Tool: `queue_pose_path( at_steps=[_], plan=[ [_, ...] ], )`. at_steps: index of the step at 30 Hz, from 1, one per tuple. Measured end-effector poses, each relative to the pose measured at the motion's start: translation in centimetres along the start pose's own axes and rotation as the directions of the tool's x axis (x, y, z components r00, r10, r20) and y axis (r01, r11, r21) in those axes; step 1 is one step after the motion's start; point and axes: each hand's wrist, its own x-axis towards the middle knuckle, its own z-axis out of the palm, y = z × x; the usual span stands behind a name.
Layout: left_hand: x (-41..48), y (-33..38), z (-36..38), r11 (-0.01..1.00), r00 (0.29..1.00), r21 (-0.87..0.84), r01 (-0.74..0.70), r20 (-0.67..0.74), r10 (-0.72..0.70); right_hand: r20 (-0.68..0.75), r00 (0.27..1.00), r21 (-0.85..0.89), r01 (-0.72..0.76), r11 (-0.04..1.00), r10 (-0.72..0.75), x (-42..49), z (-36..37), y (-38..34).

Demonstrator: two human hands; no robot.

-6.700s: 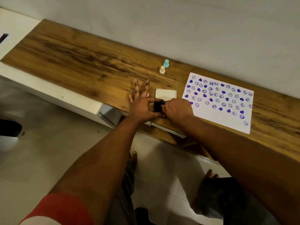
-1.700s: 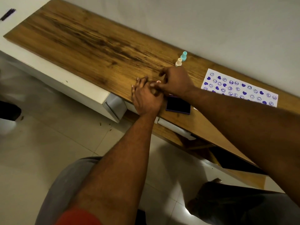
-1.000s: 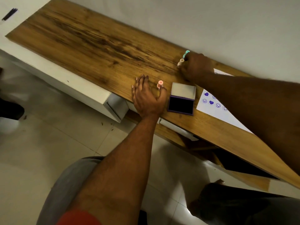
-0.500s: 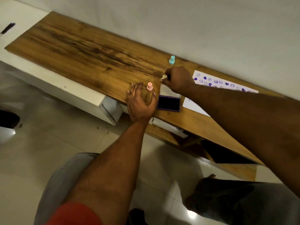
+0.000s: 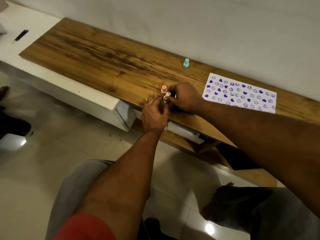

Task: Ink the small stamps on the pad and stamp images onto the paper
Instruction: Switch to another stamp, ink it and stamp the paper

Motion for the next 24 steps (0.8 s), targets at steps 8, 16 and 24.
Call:
queue_pose_path(
  at_steps=[8, 16, 24],
  plan=[
    [0.4, -0.2, 0.3, 0.997, 0.997, 0.013, -0.08, -0.015, 0.08, 0.065, 0.998, -0.349, 0.012, 0.937, 0.012, 1.1, -0.7, 0.2],
    [0.7, -1.3, 0.9, 0.988, 0.988, -0.054, -0.145, 0.041, 0.147, 0.165, 0.985, -0.398, 0.122, 0.909, -0.06, 1.8, -0.1, 0.9],
    [1.0, -2.3, 0.9, 0.999, 0.997, -0.006, -0.048, 0.061, 0.048, 0.022, 1.0, -0.279, 0.027, 0.96, -0.022, 0.8, 0.1, 1.9]
  ],
)
